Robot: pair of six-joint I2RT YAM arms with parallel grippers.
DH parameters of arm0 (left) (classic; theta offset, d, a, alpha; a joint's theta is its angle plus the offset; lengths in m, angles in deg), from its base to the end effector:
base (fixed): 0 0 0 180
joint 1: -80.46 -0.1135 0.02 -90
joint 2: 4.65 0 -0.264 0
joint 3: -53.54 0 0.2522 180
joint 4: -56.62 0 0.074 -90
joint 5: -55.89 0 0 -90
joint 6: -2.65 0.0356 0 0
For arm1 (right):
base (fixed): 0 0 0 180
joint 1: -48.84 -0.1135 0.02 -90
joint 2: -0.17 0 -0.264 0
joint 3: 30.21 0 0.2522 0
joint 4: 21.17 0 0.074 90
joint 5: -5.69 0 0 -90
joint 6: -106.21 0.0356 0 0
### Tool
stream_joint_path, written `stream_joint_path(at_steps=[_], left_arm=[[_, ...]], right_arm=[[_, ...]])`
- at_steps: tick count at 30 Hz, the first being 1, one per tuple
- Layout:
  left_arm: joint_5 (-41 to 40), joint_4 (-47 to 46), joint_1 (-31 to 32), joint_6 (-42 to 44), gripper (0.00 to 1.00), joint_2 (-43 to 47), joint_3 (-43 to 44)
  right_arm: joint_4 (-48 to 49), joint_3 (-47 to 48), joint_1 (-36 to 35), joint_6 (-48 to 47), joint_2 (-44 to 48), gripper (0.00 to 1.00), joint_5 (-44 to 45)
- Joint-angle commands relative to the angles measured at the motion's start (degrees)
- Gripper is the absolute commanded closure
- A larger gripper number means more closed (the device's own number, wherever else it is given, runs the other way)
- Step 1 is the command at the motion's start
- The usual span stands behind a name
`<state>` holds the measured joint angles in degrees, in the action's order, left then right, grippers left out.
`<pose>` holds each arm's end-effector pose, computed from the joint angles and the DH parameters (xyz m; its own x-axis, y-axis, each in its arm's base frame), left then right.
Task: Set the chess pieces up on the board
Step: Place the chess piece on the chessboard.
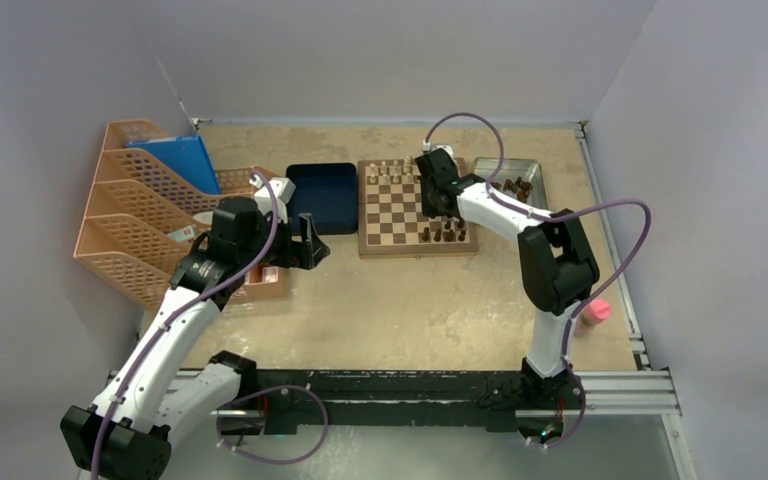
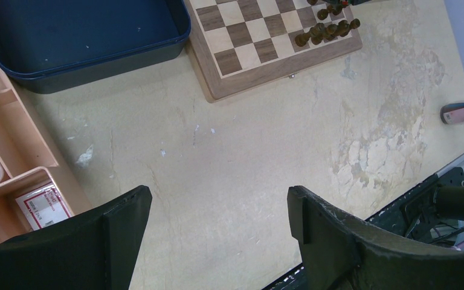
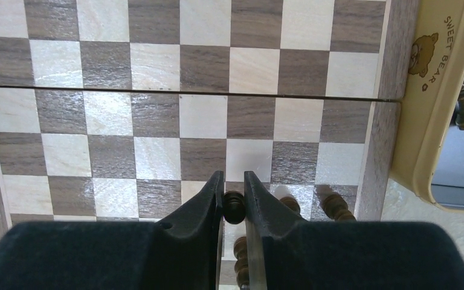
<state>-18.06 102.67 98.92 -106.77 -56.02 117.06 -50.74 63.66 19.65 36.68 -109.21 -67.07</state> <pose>0.1786 -0.0700 0.3125 -0.6725 -0.1124 -0.7315 0.3164 0.8499 -0.4214 0.3778 0.1990 0.2186 -0.6781 0.0037 -0.7349 -0.0490 0.9975 0.0503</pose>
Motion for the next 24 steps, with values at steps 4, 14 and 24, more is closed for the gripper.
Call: stream_joint_path(at_steps=[4,14,24], left_arm=[[0.5,-1.5,0.3,0.3,0.17,0.7,-0.1],[0.6,-1.4,0.3,0.3,0.17,0.8,-0.1],[0.6,-1.6,0.3,0.3,0.17,0.6,0.0]], right_arm=[[-1.7,-0.6,0.0,-0.7,0.2,0.79,1.0],[-1.5,-1.2,0.0,-1.0,-0.5,0.77,0.9],[-1.9,-0.7,-0.1,-1.4,-0.3,0.78,2.3]])
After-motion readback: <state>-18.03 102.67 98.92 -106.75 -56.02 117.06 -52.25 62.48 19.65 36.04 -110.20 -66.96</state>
